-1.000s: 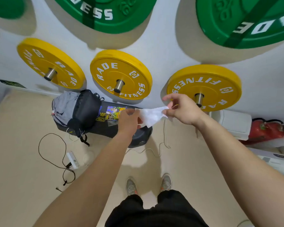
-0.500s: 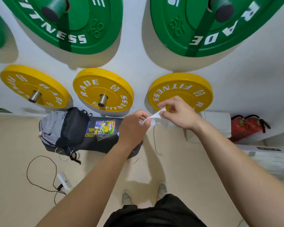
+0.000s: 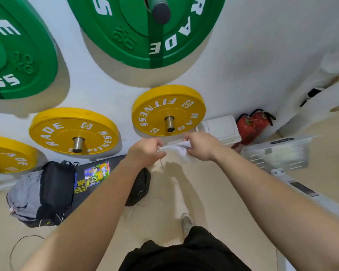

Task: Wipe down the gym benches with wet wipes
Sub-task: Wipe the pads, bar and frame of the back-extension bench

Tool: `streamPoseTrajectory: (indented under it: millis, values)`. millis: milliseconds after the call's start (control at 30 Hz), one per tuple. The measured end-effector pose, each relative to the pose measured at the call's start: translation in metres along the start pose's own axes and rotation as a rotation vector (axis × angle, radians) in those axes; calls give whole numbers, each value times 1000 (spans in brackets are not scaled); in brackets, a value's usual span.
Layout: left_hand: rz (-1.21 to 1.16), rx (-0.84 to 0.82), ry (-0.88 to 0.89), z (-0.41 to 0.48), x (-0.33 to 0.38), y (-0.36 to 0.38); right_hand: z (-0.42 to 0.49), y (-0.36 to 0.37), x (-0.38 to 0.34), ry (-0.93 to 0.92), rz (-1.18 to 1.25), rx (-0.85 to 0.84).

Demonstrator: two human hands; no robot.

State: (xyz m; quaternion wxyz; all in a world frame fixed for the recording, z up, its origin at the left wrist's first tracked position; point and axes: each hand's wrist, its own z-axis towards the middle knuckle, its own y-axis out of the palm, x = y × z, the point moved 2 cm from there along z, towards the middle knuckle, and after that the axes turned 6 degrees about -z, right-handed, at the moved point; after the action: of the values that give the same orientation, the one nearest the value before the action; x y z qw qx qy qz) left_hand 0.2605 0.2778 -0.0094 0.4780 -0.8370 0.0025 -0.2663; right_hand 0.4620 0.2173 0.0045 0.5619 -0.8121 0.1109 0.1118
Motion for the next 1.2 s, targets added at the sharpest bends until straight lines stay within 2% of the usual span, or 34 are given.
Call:
streamPoseTrajectory:
  millis: [100, 167, 367, 633, 967, 1200]
  values:
    - [243, -245, -1, 18, 21, 17, -21, 9, 38, 129, -75, -70]
    - [345, -311, 44, 23, 38, 26, -42, 14, 59, 222, -77, -92]
    - [461, -360, 278, 25, 93, 52, -117, 29, 93, 507, -43, -63]
    - [607, -483, 578, -18, 130, 101, -235, 75, 71, 850, 76, -3]
    - [673, -627, 819, -107, 194, 168, -376, 113, 36, 1123, 167, 32]
    - [731, -621, 990, -174, 262, 215, -473, 138, 38, 1249, 227, 120]
